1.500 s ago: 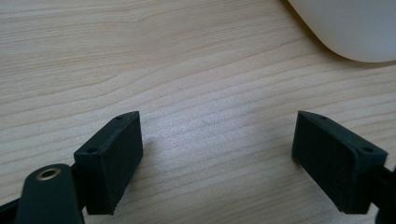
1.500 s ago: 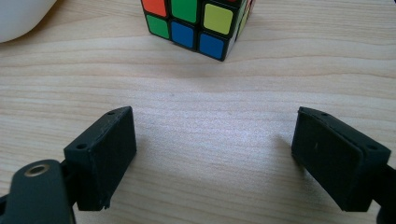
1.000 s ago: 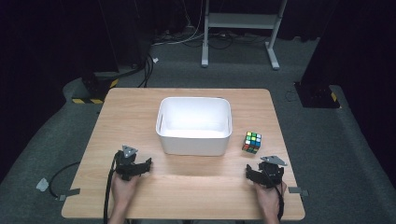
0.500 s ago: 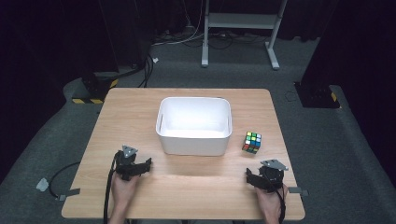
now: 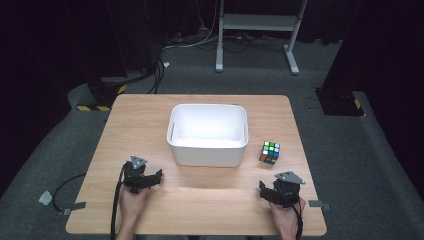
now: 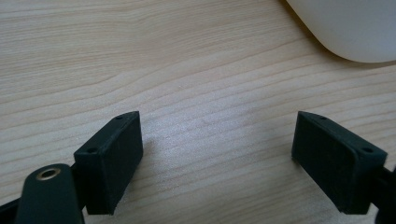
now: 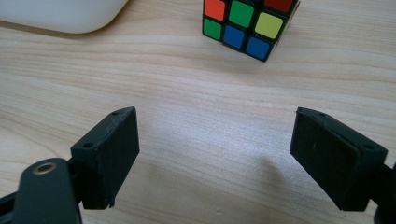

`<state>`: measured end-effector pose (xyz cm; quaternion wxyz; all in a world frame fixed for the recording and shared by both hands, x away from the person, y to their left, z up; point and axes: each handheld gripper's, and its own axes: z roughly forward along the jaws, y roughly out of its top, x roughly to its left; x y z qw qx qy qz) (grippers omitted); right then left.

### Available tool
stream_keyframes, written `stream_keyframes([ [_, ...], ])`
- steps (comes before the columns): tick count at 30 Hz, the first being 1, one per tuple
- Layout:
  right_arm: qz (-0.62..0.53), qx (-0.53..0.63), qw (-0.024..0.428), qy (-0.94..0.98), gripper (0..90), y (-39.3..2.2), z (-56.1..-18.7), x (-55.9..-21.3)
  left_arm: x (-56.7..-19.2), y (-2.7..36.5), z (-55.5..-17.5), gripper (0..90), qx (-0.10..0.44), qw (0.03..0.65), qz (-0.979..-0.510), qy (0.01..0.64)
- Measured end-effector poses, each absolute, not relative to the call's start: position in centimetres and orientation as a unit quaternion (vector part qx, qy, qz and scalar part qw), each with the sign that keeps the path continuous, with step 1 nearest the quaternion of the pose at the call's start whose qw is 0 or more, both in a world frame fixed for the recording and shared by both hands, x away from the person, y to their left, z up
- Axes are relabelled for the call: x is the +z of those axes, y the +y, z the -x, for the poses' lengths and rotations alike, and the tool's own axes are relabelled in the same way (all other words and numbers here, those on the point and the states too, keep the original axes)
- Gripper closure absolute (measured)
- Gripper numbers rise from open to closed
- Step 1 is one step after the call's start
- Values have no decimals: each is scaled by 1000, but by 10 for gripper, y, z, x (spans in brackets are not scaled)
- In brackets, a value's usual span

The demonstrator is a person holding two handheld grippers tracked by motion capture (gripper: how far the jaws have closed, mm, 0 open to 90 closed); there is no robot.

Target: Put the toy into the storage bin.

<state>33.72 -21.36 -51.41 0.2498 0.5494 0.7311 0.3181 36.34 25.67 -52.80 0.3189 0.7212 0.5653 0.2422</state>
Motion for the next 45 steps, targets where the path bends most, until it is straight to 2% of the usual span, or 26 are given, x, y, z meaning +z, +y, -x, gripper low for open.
stream_keyframes([
  [21, -550, 348, 251, 716, 142, -223, -332, -500, -528, 256, -363, 165, 243, 318, -722, 564],
  [36, -551, 372, 242, 706, 125, -227, -353, -481, -528, 256, -363, 165, 243, 318, -722, 564],
  [45, -550, 372, 251, 705, 126, -229, -362, -476, -528, 256, -363, 165, 243, 318, -722, 564],
])
